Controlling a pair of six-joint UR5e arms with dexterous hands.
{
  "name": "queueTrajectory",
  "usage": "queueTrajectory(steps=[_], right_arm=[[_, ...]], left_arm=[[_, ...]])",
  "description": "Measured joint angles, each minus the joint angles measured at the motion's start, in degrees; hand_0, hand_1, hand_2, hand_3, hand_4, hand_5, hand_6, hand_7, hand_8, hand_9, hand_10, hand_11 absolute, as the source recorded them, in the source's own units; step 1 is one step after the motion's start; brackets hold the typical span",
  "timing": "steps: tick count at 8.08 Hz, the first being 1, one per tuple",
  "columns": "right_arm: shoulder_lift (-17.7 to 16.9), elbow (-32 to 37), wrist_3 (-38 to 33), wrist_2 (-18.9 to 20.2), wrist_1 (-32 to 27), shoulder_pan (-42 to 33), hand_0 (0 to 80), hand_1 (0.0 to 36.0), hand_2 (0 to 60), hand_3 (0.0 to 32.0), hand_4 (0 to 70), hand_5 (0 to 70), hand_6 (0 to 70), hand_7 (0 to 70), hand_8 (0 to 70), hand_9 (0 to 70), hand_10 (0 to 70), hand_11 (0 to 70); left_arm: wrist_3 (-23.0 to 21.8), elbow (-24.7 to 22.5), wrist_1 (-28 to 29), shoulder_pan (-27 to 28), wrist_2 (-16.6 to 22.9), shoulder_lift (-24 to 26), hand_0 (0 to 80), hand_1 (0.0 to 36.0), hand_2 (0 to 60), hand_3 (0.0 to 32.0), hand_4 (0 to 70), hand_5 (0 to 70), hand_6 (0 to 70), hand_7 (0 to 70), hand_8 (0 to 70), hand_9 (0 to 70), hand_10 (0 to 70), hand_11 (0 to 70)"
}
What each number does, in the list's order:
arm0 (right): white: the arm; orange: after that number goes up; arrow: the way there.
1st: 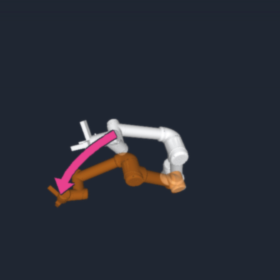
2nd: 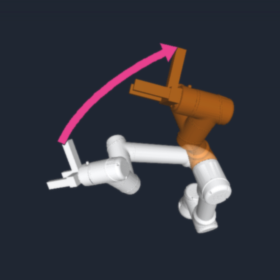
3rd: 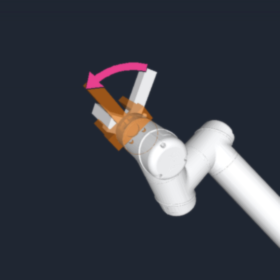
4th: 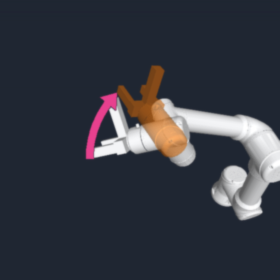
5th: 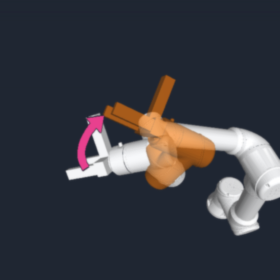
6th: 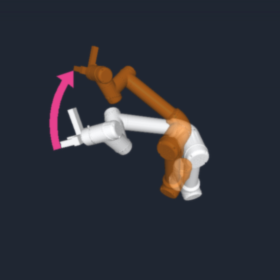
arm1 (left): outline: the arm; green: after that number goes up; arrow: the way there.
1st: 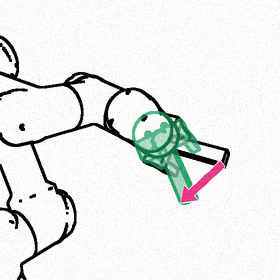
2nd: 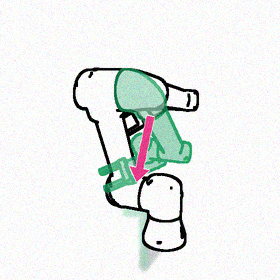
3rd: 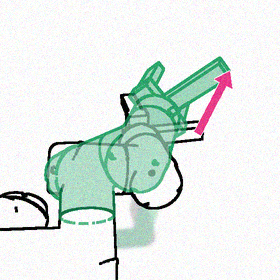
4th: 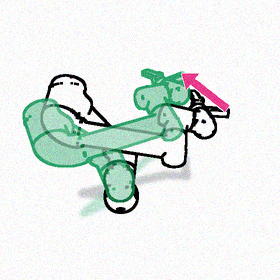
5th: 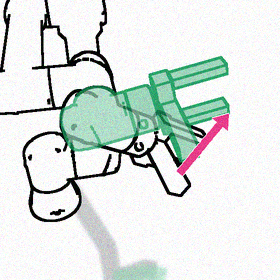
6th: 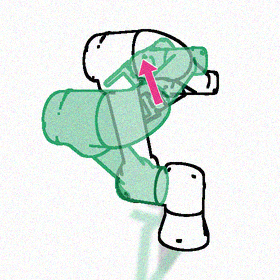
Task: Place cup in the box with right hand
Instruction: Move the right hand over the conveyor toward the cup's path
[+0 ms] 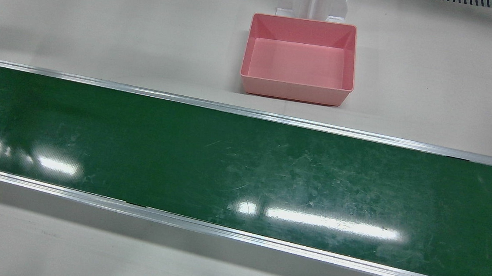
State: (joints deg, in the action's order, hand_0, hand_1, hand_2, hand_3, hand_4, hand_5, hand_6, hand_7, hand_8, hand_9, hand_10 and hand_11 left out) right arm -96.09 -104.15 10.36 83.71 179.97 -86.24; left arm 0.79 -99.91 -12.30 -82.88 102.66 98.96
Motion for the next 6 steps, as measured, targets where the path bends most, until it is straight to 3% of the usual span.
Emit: queueTrajectory(steps=[3, 6], right_arm=[[1.4, 0.2, 1.7, -4.0, 1.6, 7.5, 53.3, 18.3, 0.0, 0.0, 10.5, 6.2, 8.9, 33.4, 9.3, 16.5, 0.7, 2.7], [8.4, -1.0, 3.5, -11.2, 9.4, 19.9, 56.4, 21.4, 0.0, 0.0, 3.9, 7.2, 7.8, 27.2, 8.5, 14.2, 0.0, 0.1]], left_arm=[[0.0, 0.1, 0.0, 0.0, 0.0, 0.0, 0.0, 0.0, 0.0, 0.0, 0.0, 0.0, 0.0, 0.0, 0.0, 0.0, 0.0, 0.0], [0.0, 0.1, 0.0, 0.0, 0.0, 0.0, 0.0, 0.0, 0.0, 0.0, 0.0, 0.0, 0.0, 0.0, 0.0, 0.0, 0.0, 0.0]])
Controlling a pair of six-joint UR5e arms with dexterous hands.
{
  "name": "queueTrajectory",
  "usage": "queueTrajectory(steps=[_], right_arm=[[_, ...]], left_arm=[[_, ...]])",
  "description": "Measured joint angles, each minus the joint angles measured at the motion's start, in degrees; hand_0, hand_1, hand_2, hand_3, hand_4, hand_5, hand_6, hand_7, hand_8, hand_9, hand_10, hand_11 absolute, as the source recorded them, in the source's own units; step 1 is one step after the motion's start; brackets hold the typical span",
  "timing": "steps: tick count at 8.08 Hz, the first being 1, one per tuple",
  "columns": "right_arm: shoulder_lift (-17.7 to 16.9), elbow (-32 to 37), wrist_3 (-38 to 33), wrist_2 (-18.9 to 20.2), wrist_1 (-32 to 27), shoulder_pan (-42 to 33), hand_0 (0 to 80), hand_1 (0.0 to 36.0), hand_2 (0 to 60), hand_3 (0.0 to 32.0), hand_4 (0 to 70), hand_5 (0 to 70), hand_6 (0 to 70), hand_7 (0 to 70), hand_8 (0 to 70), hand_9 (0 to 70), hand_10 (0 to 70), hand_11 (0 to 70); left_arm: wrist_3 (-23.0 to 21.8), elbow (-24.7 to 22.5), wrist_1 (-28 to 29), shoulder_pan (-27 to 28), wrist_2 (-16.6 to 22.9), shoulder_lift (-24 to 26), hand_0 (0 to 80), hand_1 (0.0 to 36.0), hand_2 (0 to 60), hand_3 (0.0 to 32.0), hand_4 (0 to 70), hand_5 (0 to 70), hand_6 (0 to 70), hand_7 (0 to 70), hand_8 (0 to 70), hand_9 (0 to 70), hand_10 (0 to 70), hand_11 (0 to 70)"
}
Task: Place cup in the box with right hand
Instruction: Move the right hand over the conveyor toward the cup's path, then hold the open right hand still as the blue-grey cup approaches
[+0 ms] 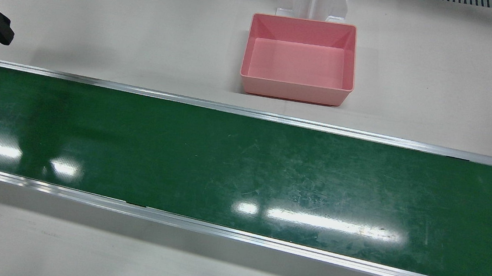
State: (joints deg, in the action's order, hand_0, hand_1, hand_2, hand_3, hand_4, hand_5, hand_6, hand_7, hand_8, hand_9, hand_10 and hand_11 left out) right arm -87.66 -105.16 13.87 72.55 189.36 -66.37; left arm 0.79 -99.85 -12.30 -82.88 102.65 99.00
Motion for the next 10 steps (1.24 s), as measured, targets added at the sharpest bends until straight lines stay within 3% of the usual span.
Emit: queueTrajectory(steps=[3, 5, 8, 10], right_arm=[[2.3, -5.6, 1.8, -10.7, 8.2, 11.7, 57.5, 23.5, 0.0, 0.0, 4.7, 7.3, 7.5, 26.2, 7.9, 13.8, 0.0, 0.0], [3.5, -7.7, 2.1, -15.2, 12.0, 15.9, 56.5, 22.6, 0.0, 0.0, 5.5, 7.0, 7.4, 25.6, 8.0, 13.8, 0.0, 0.0], [5.0, -6.0, 2.0, -16.6, 12.9, 17.0, 53.9, 19.6, 0.0, 0.0, 10.6, 6.2, 7.8, 27.9, 7.7, 14.2, 0.1, 2.1], [6.3, -3.6, 1.8, -16.5, 12.6, 16.9, 52.1, 17.8, 0.0, 0.0, 0.9, 6.2, 6.8, 22.4, 7.2, 12.9, 0.8, 3.0]], left_arm=[[0.0, 0.0, -0.1, 0.0, 0.0, 0.0, 0.0, 0.0, 0.0, 0.0, 0.0, 0.0, 0.0, 0.0, 0.0, 0.0, 0.0, 0.0], [0.0, 0.0, 0.0, 0.0, 0.0, 0.1, 0.0, 0.0, 0.0, 0.0, 0.0, 0.0, 0.0, 0.0, 0.0, 0.0, 0.0, 0.0], [0.0, 0.1, 0.0, 0.0, 0.0, 0.1, 0.0, 0.0, 0.0, 0.0, 0.0, 0.0, 0.0, 0.0, 0.0, 0.0, 0.0, 0.0], [0.0, 0.1, 0.0, 0.0, 0.0, 0.1, 0.0, 0.0, 0.0, 0.0, 0.0, 0.0, 0.0, 0.0, 0.0, 0.0, 0.0, 0.0]])
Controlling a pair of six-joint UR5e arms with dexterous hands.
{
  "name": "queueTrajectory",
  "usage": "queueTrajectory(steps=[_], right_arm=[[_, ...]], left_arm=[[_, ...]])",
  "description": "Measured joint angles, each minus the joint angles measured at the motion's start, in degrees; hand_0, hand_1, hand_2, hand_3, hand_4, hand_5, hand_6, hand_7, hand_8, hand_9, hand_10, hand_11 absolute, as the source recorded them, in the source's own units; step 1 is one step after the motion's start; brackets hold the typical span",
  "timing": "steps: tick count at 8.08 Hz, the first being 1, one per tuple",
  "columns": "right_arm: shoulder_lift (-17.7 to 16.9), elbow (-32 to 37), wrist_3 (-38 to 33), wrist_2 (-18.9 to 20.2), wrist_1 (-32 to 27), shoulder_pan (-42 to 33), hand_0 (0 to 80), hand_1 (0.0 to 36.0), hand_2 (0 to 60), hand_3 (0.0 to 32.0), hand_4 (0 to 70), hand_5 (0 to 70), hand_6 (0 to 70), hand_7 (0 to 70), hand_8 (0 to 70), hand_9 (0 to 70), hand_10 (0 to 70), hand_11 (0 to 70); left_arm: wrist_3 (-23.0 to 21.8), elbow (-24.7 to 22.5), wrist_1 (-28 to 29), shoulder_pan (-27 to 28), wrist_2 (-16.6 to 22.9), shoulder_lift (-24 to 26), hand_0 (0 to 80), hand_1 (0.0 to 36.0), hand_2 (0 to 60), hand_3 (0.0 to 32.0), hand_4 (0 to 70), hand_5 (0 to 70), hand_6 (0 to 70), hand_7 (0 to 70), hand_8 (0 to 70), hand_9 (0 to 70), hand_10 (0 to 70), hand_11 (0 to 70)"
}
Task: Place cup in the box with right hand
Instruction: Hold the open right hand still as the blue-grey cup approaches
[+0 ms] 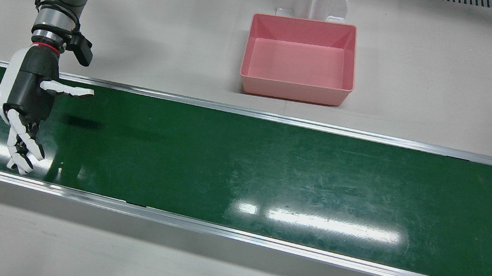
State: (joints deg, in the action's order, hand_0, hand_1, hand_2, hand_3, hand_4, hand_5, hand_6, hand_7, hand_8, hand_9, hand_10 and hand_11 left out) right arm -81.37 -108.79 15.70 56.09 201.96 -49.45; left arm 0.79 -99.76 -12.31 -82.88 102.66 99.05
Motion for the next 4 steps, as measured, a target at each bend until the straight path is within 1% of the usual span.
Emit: queueTrajectory(steps=[1, 3, 4], right_arm=[[0.3, 0.4, -0.1, 0.0, -0.1, -0.1, 51.7, 17.3, 0.0, 0.0, 0.0, 6.1, 6.7, 22.0, 7.1, 12.8, 1.0, 3.4], [0.5, 0.4, 0.0, 0.2, -0.2, -0.2, 51.7, 17.5, 0.0, 0.0, 0.0, 6.3, 6.7, 22.0, 7.4, 12.8, 0.7, 2.9], [0.5, 0.5, 0.2, 0.2, -0.2, -0.2, 50.9, 16.7, 0.0, 0.0, 0.0, 6.1, 6.7, 22.1, 7.7, 13.1, 0.7, 2.9]], left_arm=[[0.0, 0.0, 0.0, 0.0, 0.0, 0.0, 0.0, 0.0, 0.0, 0.0, 0.0, 0.0, 0.0, 0.0, 0.0, 0.0, 0.0, 0.0], [0.0, 0.0, 0.0, 0.0, 0.0, 0.0, 0.0, 0.0, 0.0, 0.0, 0.0, 0.0, 0.0, 0.0, 0.0, 0.0, 0.0, 0.0], [0.0, 0.1, 0.0, 0.0, 0.0, 0.0, 0.0, 0.0, 0.0, 0.0, 0.0, 0.0, 0.0, 0.0, 0.0, 0.0, 0.0, 0.0]])
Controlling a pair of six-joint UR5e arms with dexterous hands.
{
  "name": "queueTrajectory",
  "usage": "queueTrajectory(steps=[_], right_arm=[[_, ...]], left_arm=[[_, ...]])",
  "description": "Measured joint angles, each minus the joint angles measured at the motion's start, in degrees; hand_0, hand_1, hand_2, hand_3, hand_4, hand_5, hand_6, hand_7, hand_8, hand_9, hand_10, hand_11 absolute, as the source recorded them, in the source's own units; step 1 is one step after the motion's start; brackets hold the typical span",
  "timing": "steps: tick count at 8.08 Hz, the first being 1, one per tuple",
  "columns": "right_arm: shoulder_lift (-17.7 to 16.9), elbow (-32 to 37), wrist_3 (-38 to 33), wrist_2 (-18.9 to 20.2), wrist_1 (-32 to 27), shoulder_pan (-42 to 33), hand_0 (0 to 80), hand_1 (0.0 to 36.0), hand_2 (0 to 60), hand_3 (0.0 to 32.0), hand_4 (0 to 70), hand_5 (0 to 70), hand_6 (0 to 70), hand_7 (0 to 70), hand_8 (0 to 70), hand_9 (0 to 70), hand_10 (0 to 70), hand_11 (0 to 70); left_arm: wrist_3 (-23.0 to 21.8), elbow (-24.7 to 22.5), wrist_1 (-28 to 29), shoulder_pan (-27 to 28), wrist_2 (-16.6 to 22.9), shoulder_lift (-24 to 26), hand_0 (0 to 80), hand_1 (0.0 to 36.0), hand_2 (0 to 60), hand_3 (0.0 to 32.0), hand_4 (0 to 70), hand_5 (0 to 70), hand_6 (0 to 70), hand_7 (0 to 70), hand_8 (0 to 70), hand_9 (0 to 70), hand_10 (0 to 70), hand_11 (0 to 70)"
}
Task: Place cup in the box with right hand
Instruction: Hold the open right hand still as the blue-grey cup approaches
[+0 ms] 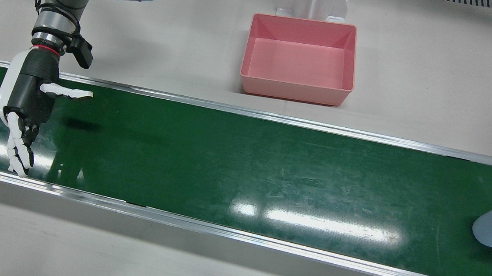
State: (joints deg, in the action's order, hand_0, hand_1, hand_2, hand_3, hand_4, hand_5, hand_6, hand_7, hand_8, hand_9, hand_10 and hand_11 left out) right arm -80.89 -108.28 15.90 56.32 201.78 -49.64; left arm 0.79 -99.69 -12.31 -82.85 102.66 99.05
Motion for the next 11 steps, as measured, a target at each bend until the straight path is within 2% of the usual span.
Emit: queueTrajectory(steps=[2, 4, 11], right_arm=[[0.2, 0.3, 1.1, -0.1, 0.0, 0.1, 51.2, 16.7, 0.0, 0.0, 2.4, 6.0, 7.3, 24.9, 8.2, 14.0, 0.9, 3.0], [0.6, 0.3, 3.3, -0.1, -0.1, 0.2, 50.8, 16.6, 0.0, 0.0, 0.0, 6.2, 7.0, 23.1, 7.9, 13.7, 1.4, 3.9], [1.6, 0.3, 7.1, -0.4, -0.1, 2.1, 49.8, 15.4, 0.0, 0.0, 0.0, 6.2, 6.3, 19.7, 8.0, 13.0, 1.2, 3.6]], left_arm=[[0.0, 0.1, 0.0, 0.0, 0.0, 0.0, 0.0, 0.0, 0.0, 0.0, 0.0, 0.0, 0.0, 0.0, 0.0, 0.0, 0.0, 0.0], [0.0, 0.0, 0.0, 0.1, 0.0, 0.0, 0.0, 0.0, 0.0, 0.0, 0.0, 0.0, 0.0, 0.0, 0.0, 0.0, 0.0, 0.0], [0.0, 0.1, 0.0, 0.0, 0.0, 0.0, 0.0, 0.0, 0.0, 0.0, 0.0, 0.0, 0.0, 0.0, 0.0, 0.0, 0.0, 0.0]])
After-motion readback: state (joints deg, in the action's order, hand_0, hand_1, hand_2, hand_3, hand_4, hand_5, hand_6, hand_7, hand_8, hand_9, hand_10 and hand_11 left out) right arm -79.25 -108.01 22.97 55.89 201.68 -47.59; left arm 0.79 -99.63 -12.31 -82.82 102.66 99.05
